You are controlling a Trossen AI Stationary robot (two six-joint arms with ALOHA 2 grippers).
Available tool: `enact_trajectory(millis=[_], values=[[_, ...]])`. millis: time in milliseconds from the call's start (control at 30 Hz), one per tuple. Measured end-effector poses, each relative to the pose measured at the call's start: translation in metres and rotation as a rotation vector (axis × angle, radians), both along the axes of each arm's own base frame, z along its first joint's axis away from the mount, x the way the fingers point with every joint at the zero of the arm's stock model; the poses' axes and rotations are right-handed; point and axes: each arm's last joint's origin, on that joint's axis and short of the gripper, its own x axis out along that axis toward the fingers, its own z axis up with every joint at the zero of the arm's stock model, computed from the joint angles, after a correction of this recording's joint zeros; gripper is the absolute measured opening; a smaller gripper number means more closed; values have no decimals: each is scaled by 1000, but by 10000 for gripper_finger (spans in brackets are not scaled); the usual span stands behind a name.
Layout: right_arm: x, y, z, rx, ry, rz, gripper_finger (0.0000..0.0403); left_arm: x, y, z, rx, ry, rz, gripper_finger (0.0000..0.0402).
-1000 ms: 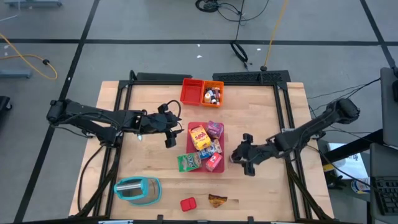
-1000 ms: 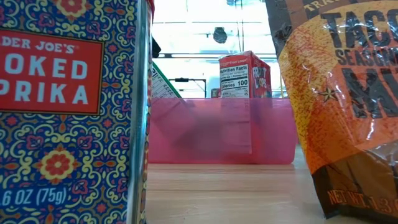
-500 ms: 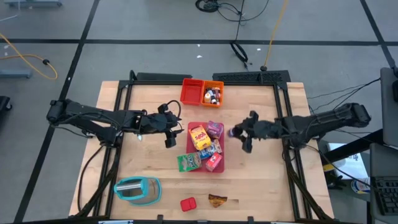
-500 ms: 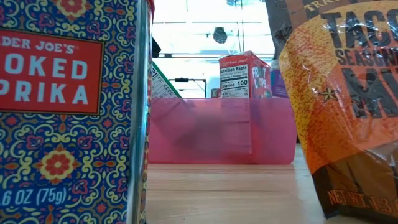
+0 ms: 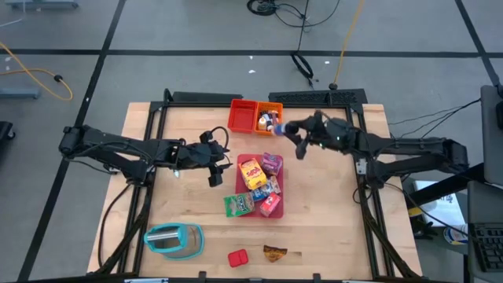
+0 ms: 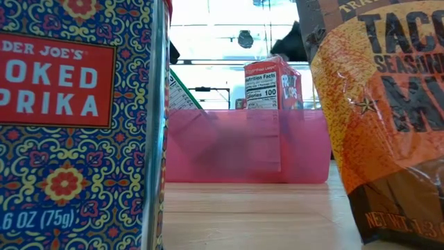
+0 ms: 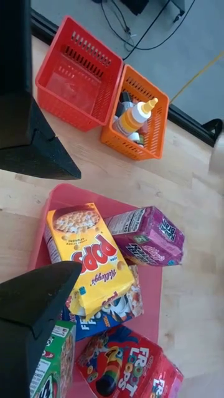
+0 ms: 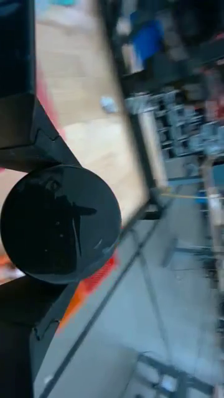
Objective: Pick & Place Kitchen Items
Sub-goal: Put the black seasoning bottle into the red basket
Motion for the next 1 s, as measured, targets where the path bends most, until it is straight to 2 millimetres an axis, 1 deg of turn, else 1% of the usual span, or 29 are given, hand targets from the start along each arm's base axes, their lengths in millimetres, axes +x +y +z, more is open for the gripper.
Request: enact_trajectory(millis=[67,133,333,500,667,833,1000], values=[[4,-9,3,-2,-35,2,208,0,0,0,0,0,-1,227],[8,-19,2,10,-25,4,208,0,0,0,0,-4,0,227],[31,-49,2,38,7,-13,208,1,0,1,4,-7,-4,227],[50,-74,4,47,-21,4,208,1,0,2,4,-18,-4,227],[71,-101,2,66,-12,8,208,1,0,1,4,-16,-4,227],[97,-128,-6,92,7,22,208,1,0,1,4,-17,-4,227],[117,-153,-21,131,24,37,208,1,0,2,3,-22,-3,227]])
